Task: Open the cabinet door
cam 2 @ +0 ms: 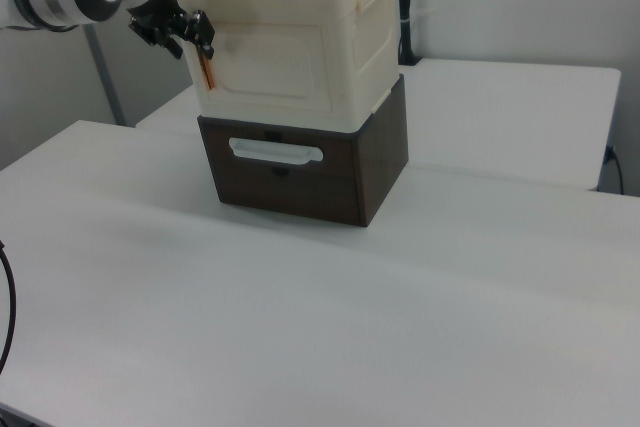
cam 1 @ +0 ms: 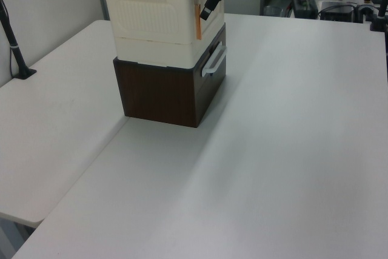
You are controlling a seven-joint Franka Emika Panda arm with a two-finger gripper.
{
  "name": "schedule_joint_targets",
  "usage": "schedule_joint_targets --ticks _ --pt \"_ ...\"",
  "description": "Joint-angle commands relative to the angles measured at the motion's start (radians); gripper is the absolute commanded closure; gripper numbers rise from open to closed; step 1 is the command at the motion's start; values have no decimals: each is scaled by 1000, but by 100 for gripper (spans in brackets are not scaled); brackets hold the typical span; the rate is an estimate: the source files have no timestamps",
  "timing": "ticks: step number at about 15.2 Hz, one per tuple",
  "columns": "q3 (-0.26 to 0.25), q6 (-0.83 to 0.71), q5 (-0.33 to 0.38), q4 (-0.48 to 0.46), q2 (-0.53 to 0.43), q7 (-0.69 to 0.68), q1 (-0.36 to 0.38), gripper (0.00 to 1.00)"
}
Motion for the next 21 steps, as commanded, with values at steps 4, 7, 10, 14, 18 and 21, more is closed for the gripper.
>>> schedule_joint_targets --ticks 4,7,10,14,18,21 --pt "-9 77 -23 5 22 5 16 36" --pt "-14 75 -23 4 22 0 15 45" --pt "-15 75 -21 2 22 0 13 67" --pt "-18 72 -20 -1 22 -1 9 79" --pt "-20 -18 -13 2 12 -3 7 82" --pt "-21 -101 -4 2 -14 -3 9 82"
